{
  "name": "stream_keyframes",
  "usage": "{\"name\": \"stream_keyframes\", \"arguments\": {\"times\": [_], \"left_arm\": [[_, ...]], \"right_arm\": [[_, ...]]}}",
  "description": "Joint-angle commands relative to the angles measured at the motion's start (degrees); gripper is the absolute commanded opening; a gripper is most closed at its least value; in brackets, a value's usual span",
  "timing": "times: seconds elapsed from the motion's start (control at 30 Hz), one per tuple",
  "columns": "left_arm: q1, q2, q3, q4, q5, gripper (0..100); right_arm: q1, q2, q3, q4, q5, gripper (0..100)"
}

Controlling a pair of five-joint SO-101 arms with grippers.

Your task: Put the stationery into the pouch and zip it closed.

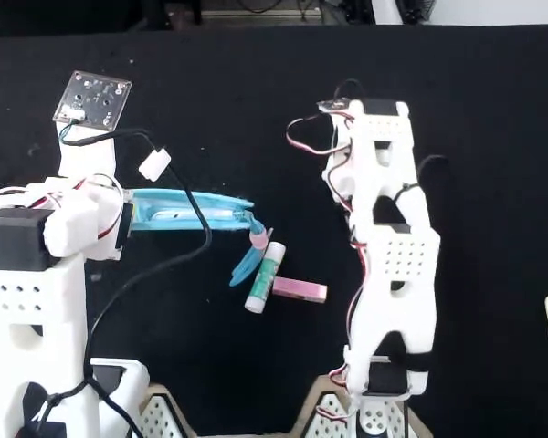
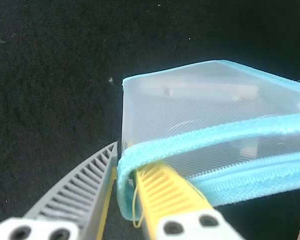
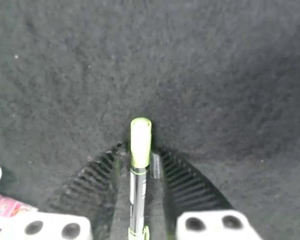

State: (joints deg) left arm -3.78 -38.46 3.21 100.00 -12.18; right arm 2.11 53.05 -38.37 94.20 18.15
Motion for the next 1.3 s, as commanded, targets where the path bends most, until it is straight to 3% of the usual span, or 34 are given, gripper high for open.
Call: {"name": "stream_keyframes", "arguments": {"times": [0.0,0.13,0.3,0.67,0.83,0.97,1.1,1.27], "left_arm": [[0.2,-0.8,-0.1,-0.6,0.4,3],[0.2,-0.8,-0.1,-0.6,0.4,3],[0.2,-0.8,-0.1,-0.6,0.3,3],[0.2,-0.8,-0.1,-0.6,0.2,3],[0.2,-0.8,-0.1,-0.6,0.2,3],[0.2,-0.8,-0.2,-0.6,0.4,3],[0.2,-0.8,-0.1,-0.6,0.4,3],[0.2,-0.8,-0.1,-0.6,0.4,3]], "right_arm": [[0.6,2.7,-6.3,-0.2,0.5,8.5],[0.7,3.7,-7.8,1.3,0.4,0.5],[0.7,-4.2,-12.5,7.1,0.1,1.0],[-3.9,-54.2,12.6,6.9,-4.0,1.0],[-10.4,-80.7,22.2,4.2,-7.4,1.1],[-19.5,-98.1,27.8,-1.6,-11.2,1.1],[-30.0,-108.8,34.6,-7.7,-12.6,1.1],[-37.2,-116.4,42.3,-21.6,-12.7,1.1]]}}
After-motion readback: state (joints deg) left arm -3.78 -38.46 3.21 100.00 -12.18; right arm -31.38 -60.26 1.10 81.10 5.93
